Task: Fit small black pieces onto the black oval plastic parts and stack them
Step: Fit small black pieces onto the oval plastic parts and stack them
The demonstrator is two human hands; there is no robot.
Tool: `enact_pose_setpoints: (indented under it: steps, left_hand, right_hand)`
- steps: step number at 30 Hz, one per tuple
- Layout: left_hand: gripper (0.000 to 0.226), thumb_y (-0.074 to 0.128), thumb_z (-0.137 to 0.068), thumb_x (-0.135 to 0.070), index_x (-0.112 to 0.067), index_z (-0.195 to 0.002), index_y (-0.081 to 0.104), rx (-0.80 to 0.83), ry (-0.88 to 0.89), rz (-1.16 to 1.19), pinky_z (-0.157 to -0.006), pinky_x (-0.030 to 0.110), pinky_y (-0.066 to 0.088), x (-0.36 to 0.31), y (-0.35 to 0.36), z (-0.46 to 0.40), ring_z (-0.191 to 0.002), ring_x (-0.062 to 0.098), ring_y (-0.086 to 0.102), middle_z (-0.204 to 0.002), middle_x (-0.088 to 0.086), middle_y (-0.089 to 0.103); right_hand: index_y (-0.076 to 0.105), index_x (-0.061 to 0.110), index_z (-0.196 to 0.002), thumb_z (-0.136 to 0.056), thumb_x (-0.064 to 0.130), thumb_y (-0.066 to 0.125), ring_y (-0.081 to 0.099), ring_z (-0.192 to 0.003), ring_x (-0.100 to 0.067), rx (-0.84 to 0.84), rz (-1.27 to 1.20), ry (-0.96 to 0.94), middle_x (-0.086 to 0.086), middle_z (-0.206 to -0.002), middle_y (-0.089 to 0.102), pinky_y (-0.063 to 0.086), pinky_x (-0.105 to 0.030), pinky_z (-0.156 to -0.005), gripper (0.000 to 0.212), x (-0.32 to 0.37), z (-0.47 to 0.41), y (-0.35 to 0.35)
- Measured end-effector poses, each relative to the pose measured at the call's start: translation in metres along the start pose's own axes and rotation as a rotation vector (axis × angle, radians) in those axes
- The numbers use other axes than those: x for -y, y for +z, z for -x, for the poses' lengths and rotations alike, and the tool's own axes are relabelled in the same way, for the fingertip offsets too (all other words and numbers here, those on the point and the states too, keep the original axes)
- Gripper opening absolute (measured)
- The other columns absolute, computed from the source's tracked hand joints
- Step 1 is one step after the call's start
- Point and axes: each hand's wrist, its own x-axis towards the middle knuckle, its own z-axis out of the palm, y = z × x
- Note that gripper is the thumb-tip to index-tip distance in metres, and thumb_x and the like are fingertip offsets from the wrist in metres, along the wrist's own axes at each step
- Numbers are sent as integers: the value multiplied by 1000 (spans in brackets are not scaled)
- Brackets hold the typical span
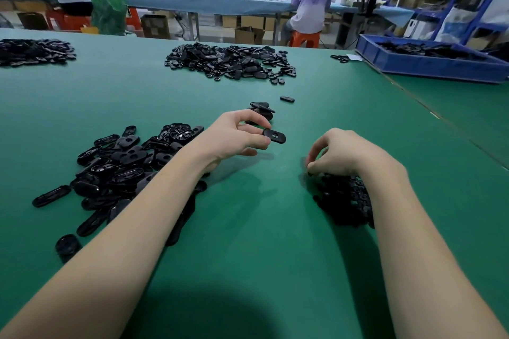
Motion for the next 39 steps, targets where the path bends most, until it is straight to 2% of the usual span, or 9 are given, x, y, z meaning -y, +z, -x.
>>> enact_pose_setpoints:
  steps: [4, 8, 12, 15, 18, 23, 30, 34, 39]
  left_hand:
    - [25, 71, -84, 8, -14, -93, 64, -28, -3, 16, -77, 25, 60, 0, 2, -1, -80, 19, 69, -99, 14, 76]
    - [24, 62, -84, 12, -10, -91, 59, -41, 21, 27, -89, 31, 60, 1, 5, 0, -84, 21, 73, -98, 27, 73]
    - [34, 65, -89, 4, -19, -113, 69, -3, 53, 53, -79, 24, 57, 1, 8, 0, -88, 15, 71, -103, 14, 75]
    - [27, 68, -92, -8, -31, -103, 75, -6, 76, -41, -78, 22, 48, -1, 9, 0, -84, 5, 64, -95, -4, 74]
    - [20, 69, -89, -5, -23, -97, 68, 41, 62, -43, -75, 23, 45, -1, 10, 1, -79, 2, 64, -91, -7, 77]
    - [40, 70, -88, 1, -25, -119, 66, 97, 103, -16, -77, 22, 56, 1, 12, 2, -89, 11, 71, -99, 2, 77]
    - [22, 68, -92, -1, -13, -109, 73, 69, 77, 185, -85, 27, 59, 2, 10, -1, -87, 21, 74, -95, 10, 78]
    - [22, 71, -90, -3, -14, -109, 71, 77, 94, 151, -81, 25, 59, 2, 9, 0, -87, 19, 75, -98, 12, 78]
    - [24, 74, -87, 0, -14, -107, 72, 87, 107, 169, -80, 25, 59, 1, 9, 1, -85, 20, 75, -97, 12, 78]
  right_hand:
    - [81, 31, -82, -86, 28, 70, 59, -67, -6, 15, -196, -113, 16, -77, 76, 46, -24, -66, 12, 1, 3, -4]
    - [79, 21, -86, -87, 16, 71, 48, -62, -12, 35, -549, -183, 5, -87, 79, 41, -30, -71, 9, 7, 10, -7]
    - [75, 21, -88, -86, 19, 75, 51, -59, -10, 55, -671, -227, -4, -98, 79, 35, -31, -65, 3, 14, 13, -6]
    - [71, 21, -96, -91, 19, 72, 56, -60, -9, 94, -738, -244, 2, -99, 80, 37, -21, -56, 5, 16, 12, -3]
    - [70, 24, -95, -92, 21, 72, 62, -63, -9, 87, -785, -237, 2, -100, 80, 41, -21, -59, 5, 16, 9, 1]
    - [73, 26, -93, -89, 24, 76, 65, -64, -8, 96, -799, -210, 2, -99, 80, 44, -22, -63, 6, 13, 7, 5]
    - [81, 28, -82, -76, 28, 86, 51, -54, -12, 4, -821, -130, -3, -86, 74, 32, -17, -46, 7, 15, 3, 8]
    - [81, 31, -84, -70, 38, 88, 43, -66, -17, -27, -796, -73, -2, -77, 65, 28, -24, -52, 17, 15, 0, 8]
    - [82, 32, -82, -73, 37, 87, 44, -62, -10, -42, -783, -75, 9, -74, 71, 30, -24, -52, 11, 13, -3, 8]
